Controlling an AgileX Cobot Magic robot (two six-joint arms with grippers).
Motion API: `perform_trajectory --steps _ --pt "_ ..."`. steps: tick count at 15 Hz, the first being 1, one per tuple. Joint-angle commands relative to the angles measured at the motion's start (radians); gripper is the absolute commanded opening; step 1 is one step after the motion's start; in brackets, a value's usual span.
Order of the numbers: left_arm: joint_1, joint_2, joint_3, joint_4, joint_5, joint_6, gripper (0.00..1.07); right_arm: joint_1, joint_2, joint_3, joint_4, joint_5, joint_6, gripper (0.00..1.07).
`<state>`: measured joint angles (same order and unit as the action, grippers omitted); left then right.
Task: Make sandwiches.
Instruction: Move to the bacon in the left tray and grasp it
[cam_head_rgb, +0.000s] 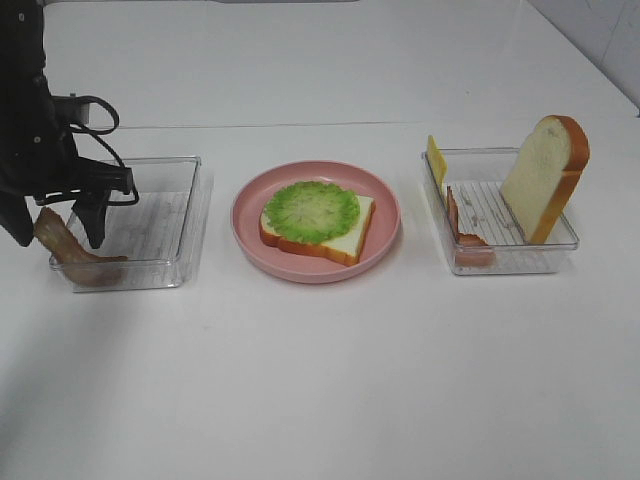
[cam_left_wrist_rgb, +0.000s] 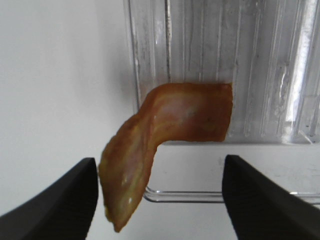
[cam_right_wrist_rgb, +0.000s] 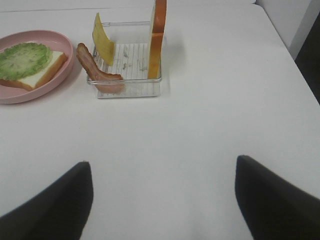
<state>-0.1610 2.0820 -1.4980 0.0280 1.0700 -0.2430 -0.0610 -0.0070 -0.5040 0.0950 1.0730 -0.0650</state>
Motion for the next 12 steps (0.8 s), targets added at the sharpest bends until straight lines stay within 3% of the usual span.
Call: perform_trajectory --steps 1,4,9,12 --pt "0.002 0.005 0.005 0.006 -0.016 -0.010 0.50 -0.008 -0.012 0.001 -0.004 -0.012 0.001 0.75" --pt "0.002 0.005 0.005 0.007 -0.040 -0.010 0.36 -0.008 -0.012 0.001 -0.004 -0.012 0.001 0.75" --pt "0.002 0.005 0.005 0.007 -0.063 0.015 0.00 -0.008 -0.012 0.001 -0.004 -0.012 0.001 0.75" --pt "0.002 0.005 0.005 0.002 -0.058 0.037 0.00 -0.008 -0.012 0.001 -0.004 -0.012 0.001 0.75"
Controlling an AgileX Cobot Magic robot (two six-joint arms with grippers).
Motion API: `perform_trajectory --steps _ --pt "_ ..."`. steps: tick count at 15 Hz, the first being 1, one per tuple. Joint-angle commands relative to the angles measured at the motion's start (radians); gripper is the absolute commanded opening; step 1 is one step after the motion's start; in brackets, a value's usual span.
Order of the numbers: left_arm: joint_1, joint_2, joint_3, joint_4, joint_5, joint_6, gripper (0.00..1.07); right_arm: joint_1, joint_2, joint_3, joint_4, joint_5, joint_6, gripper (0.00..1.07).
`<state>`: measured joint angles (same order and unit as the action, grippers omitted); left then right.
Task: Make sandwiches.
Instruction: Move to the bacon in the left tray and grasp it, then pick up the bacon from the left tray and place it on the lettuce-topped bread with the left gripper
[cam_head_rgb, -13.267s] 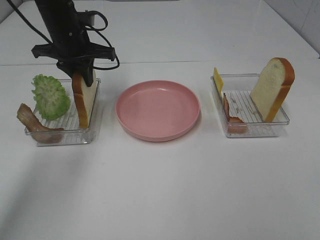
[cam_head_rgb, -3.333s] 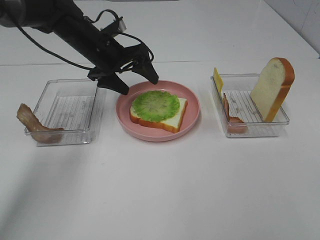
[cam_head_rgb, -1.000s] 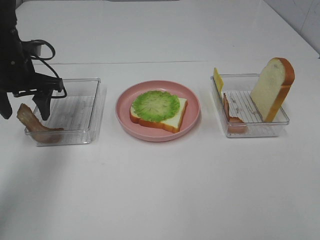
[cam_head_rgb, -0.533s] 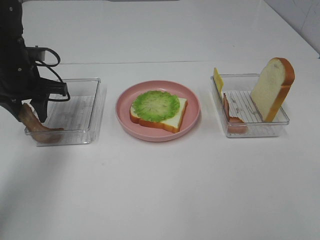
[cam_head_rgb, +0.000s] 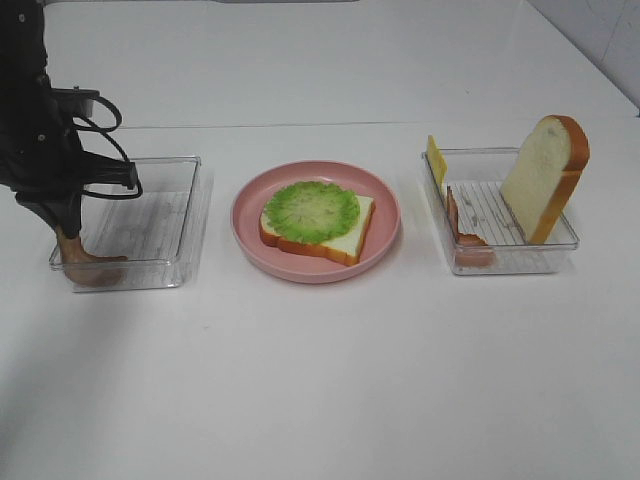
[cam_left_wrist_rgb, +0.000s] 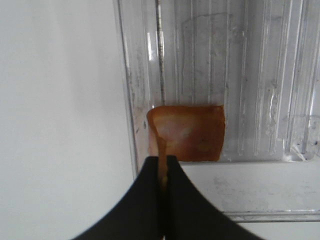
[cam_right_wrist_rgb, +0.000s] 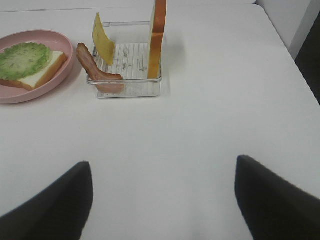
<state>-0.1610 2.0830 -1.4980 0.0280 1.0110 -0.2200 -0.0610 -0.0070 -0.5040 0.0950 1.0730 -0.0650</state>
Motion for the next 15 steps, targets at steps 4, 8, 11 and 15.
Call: perform_trajectory --steps 4,8,11,15 --pt "0.002 -0.031 -0.022 -0.142 -0.018 0.138 0.00 -0.008 -0.012 0.001 -0.004 -0.012 0.001 0.75" --pt "0.001 -0.058 -0.098 -0.302 -0.056 0.213 0.00 -0.008 -0.012 0.001 -0.004 -0.012 0.001 0.75" --pt "-0.002 -0.057 -0.120 -0.578 -0.134 0.348 0.00 -0.008 -0.012 0.001 -0.004 -0.012 0.001 0.75" --pt "-0.018 -0.016 -0.120 -1.062 -0.152 0.650 0.00 -0.008 -0.012 0.001 -0.004 -0.012 0.001 0.75"
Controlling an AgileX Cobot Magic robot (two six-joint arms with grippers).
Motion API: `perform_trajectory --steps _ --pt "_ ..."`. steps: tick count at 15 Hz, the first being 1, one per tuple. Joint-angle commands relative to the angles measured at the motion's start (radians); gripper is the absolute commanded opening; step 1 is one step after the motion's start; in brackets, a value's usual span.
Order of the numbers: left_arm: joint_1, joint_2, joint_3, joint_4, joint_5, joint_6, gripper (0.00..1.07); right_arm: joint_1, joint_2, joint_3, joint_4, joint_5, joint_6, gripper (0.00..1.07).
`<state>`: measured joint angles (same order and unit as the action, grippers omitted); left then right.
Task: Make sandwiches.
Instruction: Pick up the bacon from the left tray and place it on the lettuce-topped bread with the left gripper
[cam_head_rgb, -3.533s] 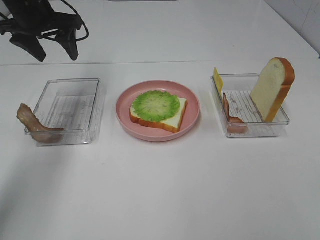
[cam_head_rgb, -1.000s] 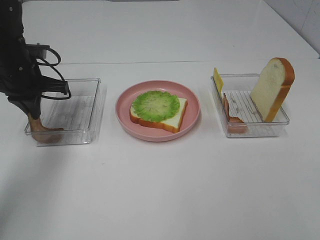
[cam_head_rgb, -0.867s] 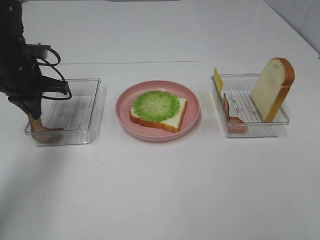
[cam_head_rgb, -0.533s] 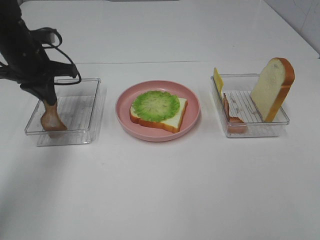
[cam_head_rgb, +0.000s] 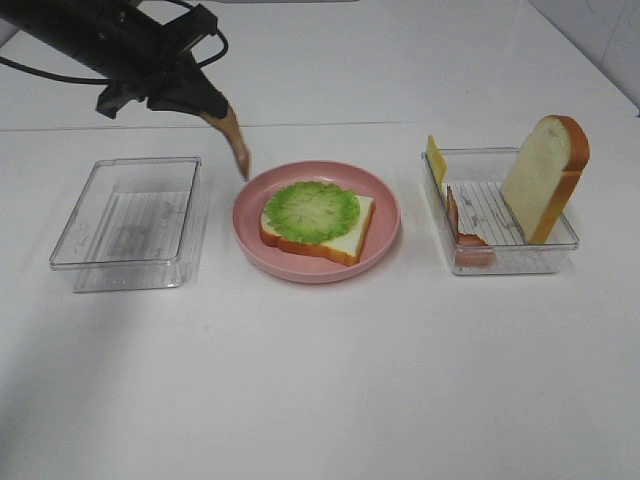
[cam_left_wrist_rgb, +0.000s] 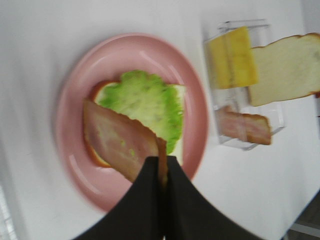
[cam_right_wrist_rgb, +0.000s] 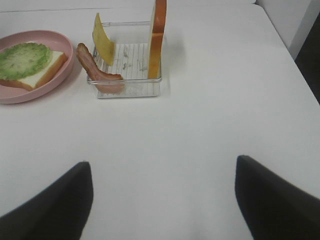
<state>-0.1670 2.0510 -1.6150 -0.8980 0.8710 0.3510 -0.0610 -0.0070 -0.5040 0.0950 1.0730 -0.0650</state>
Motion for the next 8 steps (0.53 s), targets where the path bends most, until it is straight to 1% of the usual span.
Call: perform_trajectory --steps 1,3,5,8 --pt "-0.029 0.028 -0.004 -0.200 -0.013 0.110 0.00 -0.008 -0.012 0.001 -0.004 -0.012 0.001 0.75" --pt "-0.068 0.053 -0.007 -0.280 -0.017 0.168 0.00 -0.008 -0.012 0.001 -0.004 -0.012 0.001 0.75" --pt "-0.111 0.085 -0.015 -0.317 -0.022 0.174 0.00 -0.008 -0.012 0.001 -0.004 -0.012 0.001 0.75" --pt "-0.190 0.150 -0.072 -0.326 -0.025 0.177 0.00 -0.008 -0.012 0.001 -0.004 -0.012 0.001 0.75"
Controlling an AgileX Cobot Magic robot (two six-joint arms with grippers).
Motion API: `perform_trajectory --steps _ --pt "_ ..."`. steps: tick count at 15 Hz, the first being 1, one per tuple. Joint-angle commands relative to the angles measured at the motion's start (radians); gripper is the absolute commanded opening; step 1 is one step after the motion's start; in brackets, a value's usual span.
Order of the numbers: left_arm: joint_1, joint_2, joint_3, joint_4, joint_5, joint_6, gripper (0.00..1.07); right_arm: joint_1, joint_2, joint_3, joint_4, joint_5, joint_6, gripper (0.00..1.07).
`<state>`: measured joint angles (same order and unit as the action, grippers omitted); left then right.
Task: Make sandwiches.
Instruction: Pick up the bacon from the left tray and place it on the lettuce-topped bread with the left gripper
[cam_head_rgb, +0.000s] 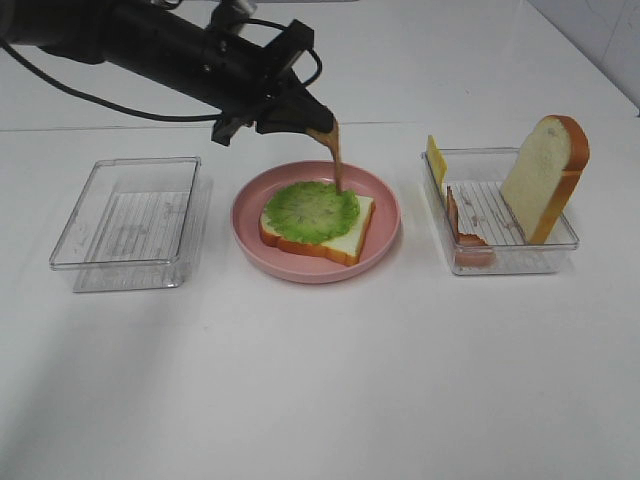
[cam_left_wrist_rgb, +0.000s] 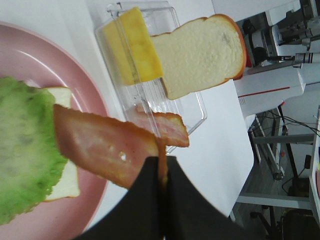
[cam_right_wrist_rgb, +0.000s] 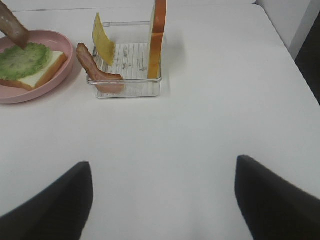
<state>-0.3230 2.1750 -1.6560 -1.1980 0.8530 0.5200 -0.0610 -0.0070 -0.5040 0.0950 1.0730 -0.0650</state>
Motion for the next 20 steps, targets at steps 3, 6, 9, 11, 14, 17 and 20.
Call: perform_trajectory --steps 3,6,9,11,14,17,20 --pt "-0.054 0.079 -0.064 -0.012 -0.033 0.002 0.00 -0.008 -0.012 0.001 -0.004 -0.012 0.001 0.75" --pt "-0.038 0.087 -0.064 0.090 -0.067 -0.030 0.00 -0.008 -0.012 0.001 -0.004 -0.012 0.001 0.75" --pt "-0.008 0.087 -0.064 0.226 -0.074 -0.141 0.00 -0.008 -0.012 0.001 -0.004 -0.012 0.001 0.75" --pt "0.001 0.087 -0.064 0.287 -0.052 -0.173 0.18 -0.008 -0.012 0.001 -0.004 -0.012 0.001 0.75" --pt "0.001 0.087 -0.064 0.329 -0.011 -0.182 0.56 -0.008 -0.012 0.001 -0.004 -0.012 0.001 0.75" --pt "0.003 0.087 -0.064 0.350 0.000 -0.180 0.84 -0.008 -0.012 0.001 -0.004 -0.012 0.001 0.75" --pt "0.025 0.069 -0.067 0.425 0.052 -0.184 0.84 -0.008 -0.012 0.001 -0.004 -0.012 0.001 0.75"
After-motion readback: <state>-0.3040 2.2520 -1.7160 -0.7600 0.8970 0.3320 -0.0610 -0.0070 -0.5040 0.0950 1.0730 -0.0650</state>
